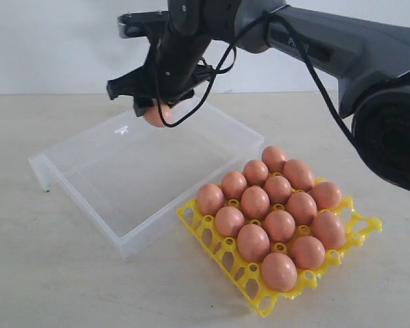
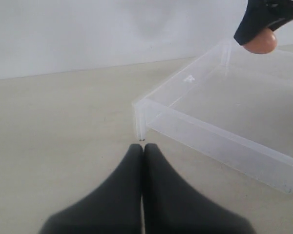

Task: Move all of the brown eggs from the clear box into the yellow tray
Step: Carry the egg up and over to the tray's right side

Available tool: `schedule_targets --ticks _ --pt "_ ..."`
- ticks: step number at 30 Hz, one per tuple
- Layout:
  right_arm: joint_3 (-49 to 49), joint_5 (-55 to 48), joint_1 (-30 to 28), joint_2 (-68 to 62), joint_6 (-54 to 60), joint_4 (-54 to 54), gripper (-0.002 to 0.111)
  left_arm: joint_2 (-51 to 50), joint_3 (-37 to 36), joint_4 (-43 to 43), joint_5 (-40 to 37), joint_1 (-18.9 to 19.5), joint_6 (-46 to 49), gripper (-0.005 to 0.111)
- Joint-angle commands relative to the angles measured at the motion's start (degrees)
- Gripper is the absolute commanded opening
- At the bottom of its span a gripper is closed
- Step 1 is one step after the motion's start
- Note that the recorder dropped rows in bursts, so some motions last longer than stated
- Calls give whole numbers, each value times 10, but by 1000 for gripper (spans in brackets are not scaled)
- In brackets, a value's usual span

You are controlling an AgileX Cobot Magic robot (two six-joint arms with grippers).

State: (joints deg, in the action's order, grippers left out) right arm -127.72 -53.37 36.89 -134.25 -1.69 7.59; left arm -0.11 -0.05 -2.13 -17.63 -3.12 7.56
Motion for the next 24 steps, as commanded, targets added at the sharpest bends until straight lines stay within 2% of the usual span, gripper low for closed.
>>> schedule_targets --ticks 1,8,11,15,18,21,24 --pt "0 30 8 25 172 151 0 1 1 1 2 2 0 -4" --pt "57 21 6 75 448 463 0 1 1 1 2 2 0 -4" --pt "137 14 -8 118 562 584 0 1 1 1 2 2 0 -4" --pt "328 3 -53 200 704 720 0 1 1 1 2 2 0 -4" --pt "491 6 -104 271 784 776 0 1 1 1 2 2 0 -4" --pt "638 13 -146 343 860 774 0 1 1 1 2 2 0 -4" --pt "736 58 -166 423 910 754 0 1 1 1 2 2 0 -4"
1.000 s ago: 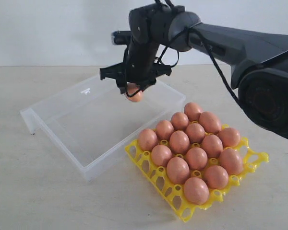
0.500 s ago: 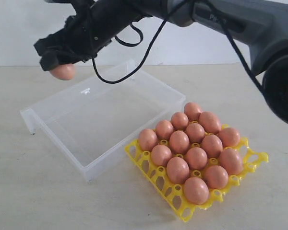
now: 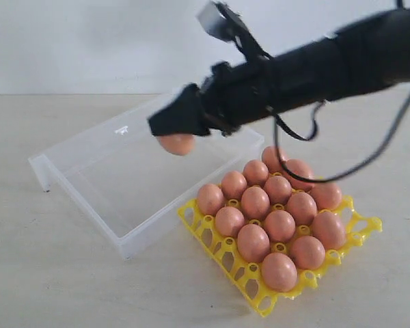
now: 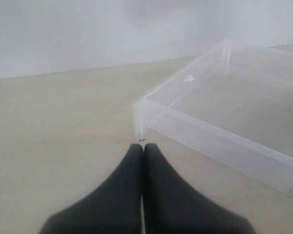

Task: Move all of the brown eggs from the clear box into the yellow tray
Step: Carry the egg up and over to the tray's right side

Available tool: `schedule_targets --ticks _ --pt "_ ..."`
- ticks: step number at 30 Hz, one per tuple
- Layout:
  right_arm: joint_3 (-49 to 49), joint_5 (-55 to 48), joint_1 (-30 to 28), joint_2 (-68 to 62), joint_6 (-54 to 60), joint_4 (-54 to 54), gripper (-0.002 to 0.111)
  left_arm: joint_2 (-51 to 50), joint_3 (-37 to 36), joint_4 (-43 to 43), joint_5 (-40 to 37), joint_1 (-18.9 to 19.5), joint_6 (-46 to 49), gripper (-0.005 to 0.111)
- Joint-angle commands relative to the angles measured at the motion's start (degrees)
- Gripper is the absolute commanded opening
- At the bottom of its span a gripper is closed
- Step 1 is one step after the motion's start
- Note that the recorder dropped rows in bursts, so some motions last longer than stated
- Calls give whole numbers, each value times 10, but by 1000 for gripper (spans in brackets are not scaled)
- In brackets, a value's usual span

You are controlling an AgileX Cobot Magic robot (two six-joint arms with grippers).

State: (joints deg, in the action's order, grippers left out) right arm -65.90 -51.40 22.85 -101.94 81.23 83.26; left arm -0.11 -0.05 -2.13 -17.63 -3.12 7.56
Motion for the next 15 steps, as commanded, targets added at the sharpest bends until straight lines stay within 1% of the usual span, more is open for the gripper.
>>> schedule_targets --ticks 1,3,5,7,9,10,11,12,13,14,15 --pt "142 70 -26 132 81 -24 0 1 1 1 2 2 0 -4" --pt "173 135 -14 198 80 -92 0 1 1 1 2 2 0 -4" --pt "196 216 4 256 54 -188 0 1 1 1 2 2 0 -4" --pt "215 324 23 310 -6 -337 0 1 1 1 2 2 0 -4" --pt "234 417 22 342 -65 -470 0 1 1 1 2 2 0 -4" --pt "245 482 14 353 -92 -528 0 1 1 1 2 2 0 -4" --pt "251 525 2 359 -107 -557 0 1 1 1 2 2 0 -4" --pt "259 633 -28 361 -107 -562 0 1 1 1 2 2 0 -4" --pt "259 677 -41 356 -108 -545 0 1 1 1 2 2 0 -4" --pt "255 813 -66 341 -160 -481 0 1 1 1 2 2 0 -4" --pt "251 858 -75 334 -202 -457 0 1 1 1 2 2 0 -4"
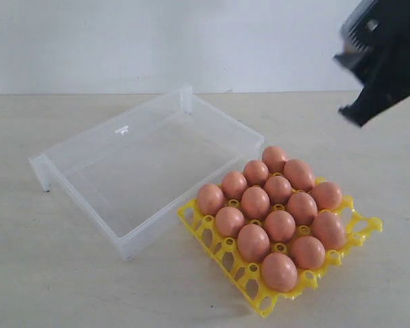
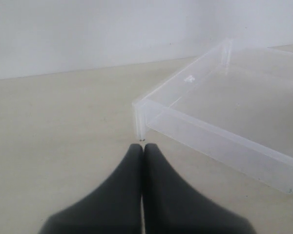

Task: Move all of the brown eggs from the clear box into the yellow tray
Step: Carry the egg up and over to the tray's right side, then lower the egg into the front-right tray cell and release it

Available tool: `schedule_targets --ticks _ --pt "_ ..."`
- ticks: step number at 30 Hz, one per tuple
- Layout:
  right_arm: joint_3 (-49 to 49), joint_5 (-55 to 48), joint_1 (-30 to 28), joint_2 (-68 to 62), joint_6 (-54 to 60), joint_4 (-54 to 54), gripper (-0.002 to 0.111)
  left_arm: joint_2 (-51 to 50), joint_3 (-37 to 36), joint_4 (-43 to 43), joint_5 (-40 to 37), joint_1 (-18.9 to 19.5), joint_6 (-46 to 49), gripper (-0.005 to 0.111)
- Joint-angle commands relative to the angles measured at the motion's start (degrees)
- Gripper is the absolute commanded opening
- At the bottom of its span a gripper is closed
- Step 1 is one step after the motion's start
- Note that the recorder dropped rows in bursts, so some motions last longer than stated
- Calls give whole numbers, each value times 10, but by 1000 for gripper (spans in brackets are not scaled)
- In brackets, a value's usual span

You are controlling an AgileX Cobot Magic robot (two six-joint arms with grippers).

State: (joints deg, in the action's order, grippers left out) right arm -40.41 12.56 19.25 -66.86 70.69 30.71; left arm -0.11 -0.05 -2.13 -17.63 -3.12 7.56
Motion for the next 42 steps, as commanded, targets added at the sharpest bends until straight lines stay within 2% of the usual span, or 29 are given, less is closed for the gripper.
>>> schedule_targets --ticks 1,2,3,4,5,9,10,12,14,16,19,21,25,29,31,39,42 --pt "-18 256 -64 -26 -236 99 0 1 1 1 2 2 0 -4" --pt "-23 238 -76 -28 -313 96 0 1 1 1 2 2 0 -4" --pt "-37 168 -102 -30 -481 46 0 1 1 1 2 2 0 -4" --pt "-42 144 -112 -30 -557 -9 0 1 1 1 2 2 0 -4" --pt "-43 122 -124 -32 -764 -191 0 1 1 1 2 2 0 -4" --pt "-43 182 -151 -48 -1196 -677 0 1 1 1 2 2 0 -4" --pt "-43 236 -172 -62 -1335 -858 0 1 1 1 2 2 0 -4" --pt "-43 390 -233 -112 -1457 -1064 0 1 1 1 2 2 0 -4" --pt "-43 566 -301 -172 -1486 -1105 0 1 1 1 2 2 0 -4" --pt "-43 574 -349 -212 -1510 -1115 0 1 1 1 2 2 0 -4" --pt "-43 574 -390 -239 -1517 -1206 0 1 1 1 2 2 0 -4" --pt "-38 574 -394 -247 -1525 -1264 0 1 1 1 2 2 0 -4" --pt "9 574 -387 -247 -1501 -1287 0 1 1 1 2 2 0 -4" --pt "46 449 -387 -247 -1495 -1268 0 1 1 1 2 2 0 -4" --pt "48 426 -387 -247 -1495 -1279 0 1 1 1 2 2 0 -4" --pt "48 396 -387 -258 -1485 -1278 0 1 1 1 2 2 0 -4" --pt "48 425 -387 -290 -1462 -1246 0 1 1 1 2 2 0 -4"
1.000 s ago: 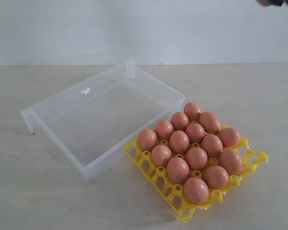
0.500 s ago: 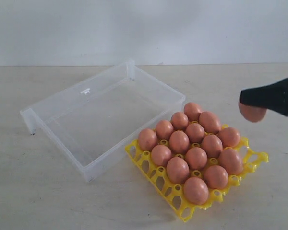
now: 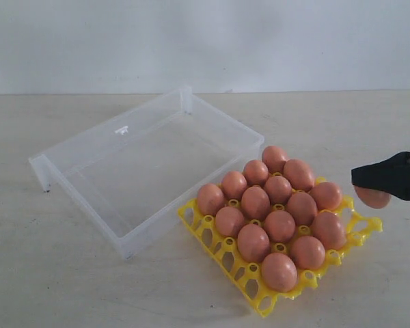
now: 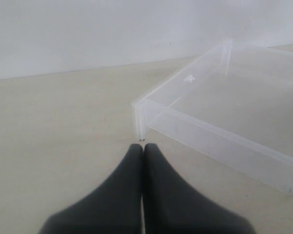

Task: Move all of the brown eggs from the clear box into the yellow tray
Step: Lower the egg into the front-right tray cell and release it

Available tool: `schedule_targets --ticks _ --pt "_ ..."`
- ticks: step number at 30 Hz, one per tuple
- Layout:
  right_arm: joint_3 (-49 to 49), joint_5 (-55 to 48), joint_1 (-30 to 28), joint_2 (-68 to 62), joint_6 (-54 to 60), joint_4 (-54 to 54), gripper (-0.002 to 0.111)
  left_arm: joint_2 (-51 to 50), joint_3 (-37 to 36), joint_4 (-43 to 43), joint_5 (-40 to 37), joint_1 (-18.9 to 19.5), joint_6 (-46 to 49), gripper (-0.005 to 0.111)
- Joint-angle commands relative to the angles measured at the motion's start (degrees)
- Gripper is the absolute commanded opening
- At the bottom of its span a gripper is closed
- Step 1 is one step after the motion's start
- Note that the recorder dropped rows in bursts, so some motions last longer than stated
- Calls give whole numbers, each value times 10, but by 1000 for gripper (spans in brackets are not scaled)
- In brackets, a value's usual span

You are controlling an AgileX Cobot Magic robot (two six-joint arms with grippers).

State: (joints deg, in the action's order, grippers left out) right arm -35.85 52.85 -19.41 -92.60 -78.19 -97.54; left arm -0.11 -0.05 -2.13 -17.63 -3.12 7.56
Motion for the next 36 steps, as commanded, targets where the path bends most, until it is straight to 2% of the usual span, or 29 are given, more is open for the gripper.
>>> schedule_targets --ticks 1,11,18,34,36 --pt "3 30 0 -40 39 44 0 1 1 1 2 2 0 -4" --pt "3 48 3 -89 67 70 0 1 1 1 2 2 0 -4" --pt "3 6 66 -97 113 73 0 1 1 1 2 2 0 -4" --pt "3 -33 66 -97 113 75 0 1 1 1 2 2 0 -4" --pt "3 -44 66 -97 112 75 5 1 1 1 2 2 0 -4"
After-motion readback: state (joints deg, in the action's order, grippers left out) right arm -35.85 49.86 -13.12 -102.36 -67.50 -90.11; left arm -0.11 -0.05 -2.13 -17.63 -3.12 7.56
